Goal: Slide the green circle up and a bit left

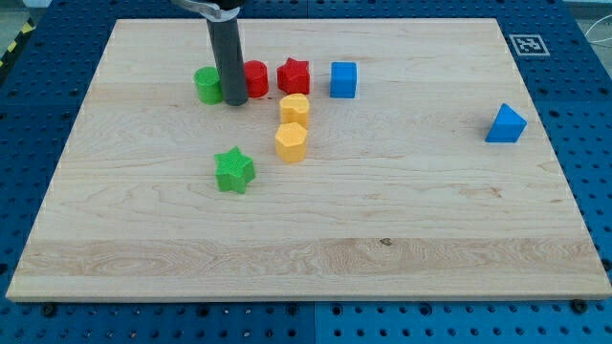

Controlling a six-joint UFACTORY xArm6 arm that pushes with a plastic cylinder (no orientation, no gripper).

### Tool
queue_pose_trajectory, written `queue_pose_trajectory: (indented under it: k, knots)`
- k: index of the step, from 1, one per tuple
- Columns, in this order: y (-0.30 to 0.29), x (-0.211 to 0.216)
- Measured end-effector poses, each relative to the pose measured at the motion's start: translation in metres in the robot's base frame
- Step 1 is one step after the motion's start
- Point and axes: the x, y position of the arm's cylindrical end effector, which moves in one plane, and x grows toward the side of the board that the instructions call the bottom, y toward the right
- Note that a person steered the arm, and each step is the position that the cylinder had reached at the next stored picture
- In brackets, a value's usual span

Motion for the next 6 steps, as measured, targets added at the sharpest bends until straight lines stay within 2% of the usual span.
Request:
queue_pose_trajectory:
  k: [3, 6]
  knots:
    - [-0.043, 0.002]
    - [-0.042, -0.004]
